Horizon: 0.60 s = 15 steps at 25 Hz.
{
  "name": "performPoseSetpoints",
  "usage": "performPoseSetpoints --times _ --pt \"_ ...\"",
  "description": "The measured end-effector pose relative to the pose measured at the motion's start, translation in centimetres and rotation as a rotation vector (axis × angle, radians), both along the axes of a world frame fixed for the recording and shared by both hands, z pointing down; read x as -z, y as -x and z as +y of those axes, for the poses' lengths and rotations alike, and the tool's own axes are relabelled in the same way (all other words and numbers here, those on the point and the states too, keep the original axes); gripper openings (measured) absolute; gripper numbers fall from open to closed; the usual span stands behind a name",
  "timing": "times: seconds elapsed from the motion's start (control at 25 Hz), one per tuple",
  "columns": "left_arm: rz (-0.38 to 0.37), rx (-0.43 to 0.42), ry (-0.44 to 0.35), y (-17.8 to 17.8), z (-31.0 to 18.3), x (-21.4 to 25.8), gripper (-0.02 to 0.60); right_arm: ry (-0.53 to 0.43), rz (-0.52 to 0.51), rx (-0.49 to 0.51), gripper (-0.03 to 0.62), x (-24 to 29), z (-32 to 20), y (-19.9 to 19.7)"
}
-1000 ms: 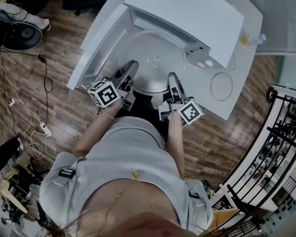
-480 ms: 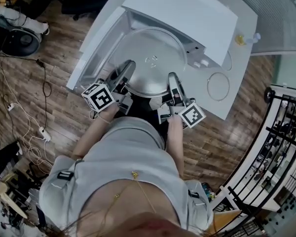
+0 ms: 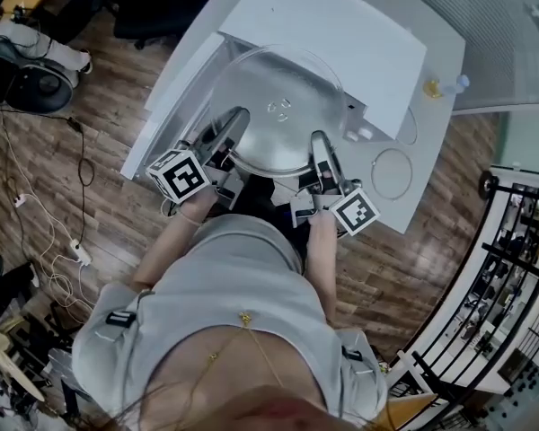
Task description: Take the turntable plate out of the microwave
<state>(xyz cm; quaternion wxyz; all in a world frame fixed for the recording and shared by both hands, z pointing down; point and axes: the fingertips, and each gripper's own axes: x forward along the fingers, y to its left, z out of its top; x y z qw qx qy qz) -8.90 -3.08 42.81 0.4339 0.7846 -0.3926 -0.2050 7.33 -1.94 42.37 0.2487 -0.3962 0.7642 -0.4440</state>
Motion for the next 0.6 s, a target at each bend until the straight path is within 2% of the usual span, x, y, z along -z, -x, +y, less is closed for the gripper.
performPoseSetpoints --times 0.6 --pt "0.007 0.002 0.036 -2.4 -7.6 0.5 0.103 -0.018 0.007 0.015 0.081 1.1 -7.5 -2.1"
